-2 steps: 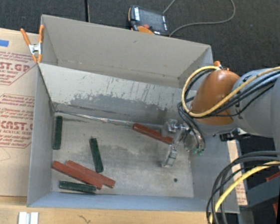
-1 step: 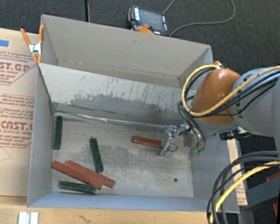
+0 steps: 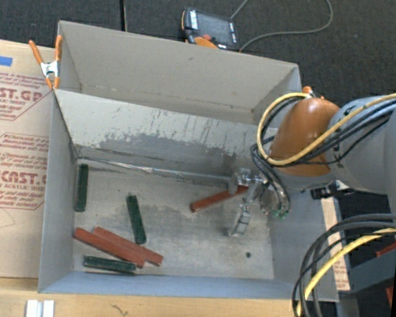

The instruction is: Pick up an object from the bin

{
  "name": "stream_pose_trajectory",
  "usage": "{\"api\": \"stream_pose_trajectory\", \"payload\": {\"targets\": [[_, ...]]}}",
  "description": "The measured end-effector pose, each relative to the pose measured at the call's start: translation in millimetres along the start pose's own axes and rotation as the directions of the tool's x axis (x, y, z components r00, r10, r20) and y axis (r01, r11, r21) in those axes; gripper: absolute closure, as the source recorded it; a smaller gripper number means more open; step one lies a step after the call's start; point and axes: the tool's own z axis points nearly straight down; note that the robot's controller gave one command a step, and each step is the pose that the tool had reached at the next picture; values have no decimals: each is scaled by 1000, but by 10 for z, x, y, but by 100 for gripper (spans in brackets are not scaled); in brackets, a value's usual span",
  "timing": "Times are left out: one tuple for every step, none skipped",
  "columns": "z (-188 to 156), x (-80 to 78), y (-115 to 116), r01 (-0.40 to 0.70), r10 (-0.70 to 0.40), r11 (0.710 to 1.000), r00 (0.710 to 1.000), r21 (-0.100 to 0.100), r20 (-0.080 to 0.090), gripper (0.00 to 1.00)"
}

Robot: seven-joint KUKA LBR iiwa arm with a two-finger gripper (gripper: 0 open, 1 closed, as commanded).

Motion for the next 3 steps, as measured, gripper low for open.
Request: {"api": "stream_pose_trajectory", "payload": {"targets": [[-2,-53,384,-52,52,999,999,-3,2,0],[-8,-54,364,-53,53,999,999,-1,1,100],[-1398,106,519,-100,100,995,995,-3,8,100]]}}
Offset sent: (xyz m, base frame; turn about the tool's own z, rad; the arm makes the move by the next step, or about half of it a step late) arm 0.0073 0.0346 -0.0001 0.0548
